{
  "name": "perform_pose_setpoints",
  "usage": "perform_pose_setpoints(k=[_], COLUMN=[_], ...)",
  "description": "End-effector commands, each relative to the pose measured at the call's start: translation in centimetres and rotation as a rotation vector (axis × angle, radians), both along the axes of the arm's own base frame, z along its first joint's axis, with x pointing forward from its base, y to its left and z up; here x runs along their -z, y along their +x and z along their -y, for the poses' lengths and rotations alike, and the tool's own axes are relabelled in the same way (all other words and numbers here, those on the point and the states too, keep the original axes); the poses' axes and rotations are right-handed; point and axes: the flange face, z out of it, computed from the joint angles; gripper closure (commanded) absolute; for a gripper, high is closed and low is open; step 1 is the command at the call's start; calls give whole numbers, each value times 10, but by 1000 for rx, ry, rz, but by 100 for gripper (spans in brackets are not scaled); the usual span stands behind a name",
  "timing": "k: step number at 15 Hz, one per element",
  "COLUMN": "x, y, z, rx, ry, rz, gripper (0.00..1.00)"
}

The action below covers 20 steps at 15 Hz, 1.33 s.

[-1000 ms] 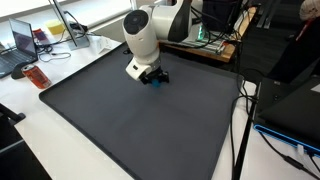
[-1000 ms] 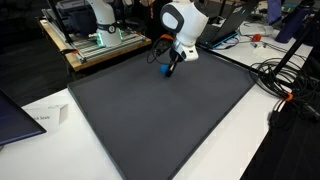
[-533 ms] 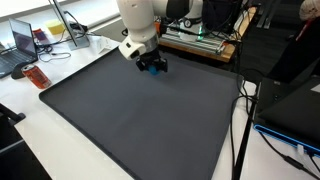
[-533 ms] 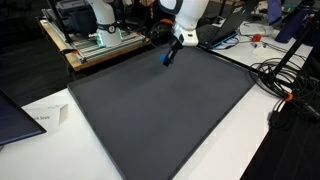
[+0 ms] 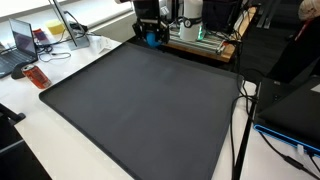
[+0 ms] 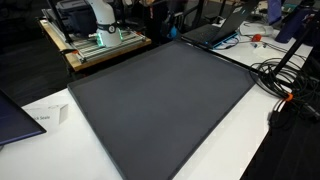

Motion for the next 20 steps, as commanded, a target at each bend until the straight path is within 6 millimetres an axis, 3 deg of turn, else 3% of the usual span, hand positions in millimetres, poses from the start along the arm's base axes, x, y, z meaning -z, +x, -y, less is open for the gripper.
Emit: perform_pose_setpoints(k=[1, 10, 16, 20], x=[-57, -174, -224, -246], y=[-20, -36, -34, -28], z=[4, 7, 20, 22], rx=[114, 214, 242, 250], ry=[7, -13, 16, 46], rz=[45, 140, 237, 305], gripper=[100, 100, 100, 100])
